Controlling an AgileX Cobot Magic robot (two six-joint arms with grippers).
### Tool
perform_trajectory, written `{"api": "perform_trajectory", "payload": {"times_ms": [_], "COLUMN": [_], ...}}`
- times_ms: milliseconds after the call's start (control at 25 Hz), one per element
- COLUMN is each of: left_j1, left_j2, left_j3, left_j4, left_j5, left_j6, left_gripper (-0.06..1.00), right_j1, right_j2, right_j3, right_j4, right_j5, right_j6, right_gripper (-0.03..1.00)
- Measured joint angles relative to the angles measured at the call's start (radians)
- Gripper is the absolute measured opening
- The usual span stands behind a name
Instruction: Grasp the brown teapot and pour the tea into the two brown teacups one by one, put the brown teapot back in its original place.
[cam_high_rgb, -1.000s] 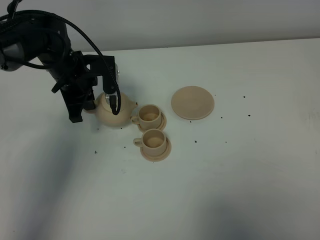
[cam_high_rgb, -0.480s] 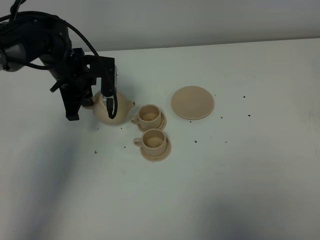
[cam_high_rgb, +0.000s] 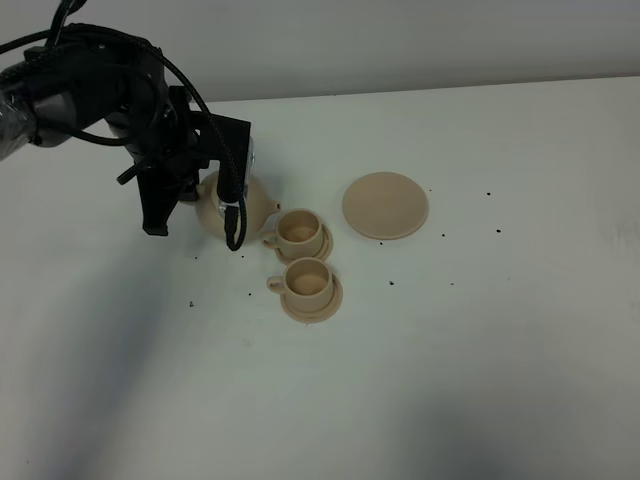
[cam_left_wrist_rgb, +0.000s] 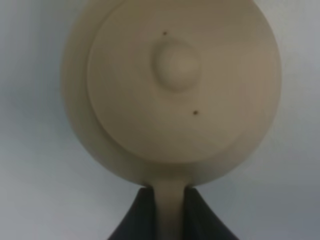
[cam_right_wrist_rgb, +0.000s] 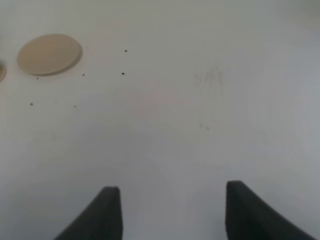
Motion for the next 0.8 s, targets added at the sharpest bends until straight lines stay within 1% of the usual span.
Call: {"api": "perform_trajectory", "payload": {"times_ms": [200,360,800], "left_j1": [-0.026,-0.034,-0.048], "left_j2": [0.0,0.0,0.0], "left_j3": [0.0,0.0,0.0], "left_j4": [0.059,0.066,0.095], "left_j5": [-0.018,-0.039,-0.045], "left_j6": [0.002,0.003,0.023], "left_gripper": [0.15,0.15,0.15], "right_j1": [0.0,0.0,0.0], "right_j2": [0.0,0.0,0.0], "right_j3": [0.0,0.0,0.0], "right_j4": [0.0,0.0,0.0], "right_j5": [0.0,0.0,0.0], "right_j6": [0.0,0.0,0.0], "right_gripper": [0.49,0.49,0.49]}}
